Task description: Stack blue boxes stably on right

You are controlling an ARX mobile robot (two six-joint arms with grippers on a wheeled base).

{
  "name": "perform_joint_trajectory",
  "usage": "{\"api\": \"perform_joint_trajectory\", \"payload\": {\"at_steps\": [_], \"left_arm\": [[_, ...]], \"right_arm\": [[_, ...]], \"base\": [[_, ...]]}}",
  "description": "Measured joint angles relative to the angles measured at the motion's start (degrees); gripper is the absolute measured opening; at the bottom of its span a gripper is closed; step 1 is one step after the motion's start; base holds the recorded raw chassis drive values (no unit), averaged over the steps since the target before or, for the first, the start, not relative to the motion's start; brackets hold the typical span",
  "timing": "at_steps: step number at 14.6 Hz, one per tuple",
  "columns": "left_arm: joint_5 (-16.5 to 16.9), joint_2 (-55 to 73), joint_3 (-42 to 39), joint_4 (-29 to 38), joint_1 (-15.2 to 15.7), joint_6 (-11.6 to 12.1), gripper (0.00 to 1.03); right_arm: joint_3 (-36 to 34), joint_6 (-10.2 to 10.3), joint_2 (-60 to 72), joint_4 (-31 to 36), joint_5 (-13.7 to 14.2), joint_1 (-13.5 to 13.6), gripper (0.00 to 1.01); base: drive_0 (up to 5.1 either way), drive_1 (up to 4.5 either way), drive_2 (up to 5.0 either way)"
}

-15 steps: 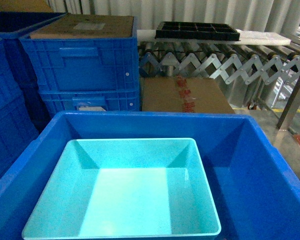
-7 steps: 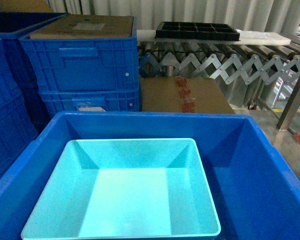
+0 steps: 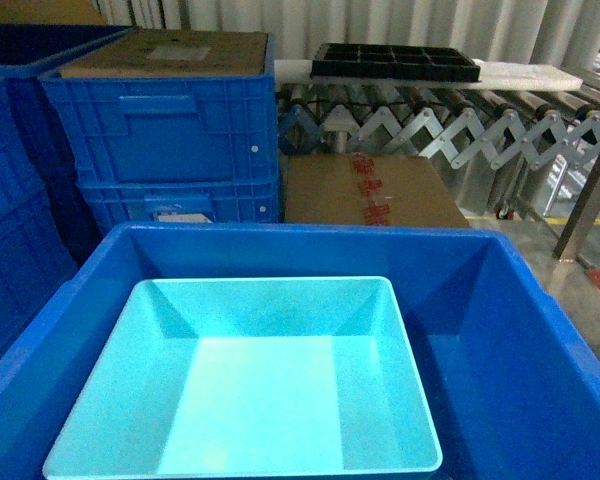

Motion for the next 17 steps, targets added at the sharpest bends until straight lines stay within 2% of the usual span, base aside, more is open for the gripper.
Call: {"api": "perform_joint_trajectory", "payload": {"at_steps": [8,12,13,14,15,17], "left_arm": [[0.0,-12.83,-4.04,-7.26,0.0,0.07,0.02],[0.0,-17.53,-4.04,-12.07,0.0,0.07,0.02],[0.0,-19.41,-4.02,-14.82,0.0,0.07,0.02],[-0.22,-25.83,-4.0,-23.37,0.0,0.07,0.02],[-0.02,-27.21,-3.76,-21.57,0.0,0.13,0.02],[0.0,-27.26,-4.02,-22.86,0.0,0.24,0.02]], "right_arm": [[-5.57,0.0,-11.98,-5.97,0.04,0.15,0.02],[-5.6,0.02,-16.52,-10.08,0.07,0.15,0.02],[-5.53,0.02,-19.71,-14.67,0.07,0.15,0.02],[-5.55,0.02,-25.86,-20.63,0.07,0.15,0.02],[-5.42,0.02,-26.34,-20.15,0.02,0.15,0.02],[-5.55,0.02,-26.36,-20.35,0.04,0.15,0.02]], "base": [[0.0,0.0,0.0],[0.0,0.0,0.0],[0.0,0.0,0.0],[0.0,0.0,0.0],[0.0,0.0,0.0],[0.0,0.0,0.0]]}}
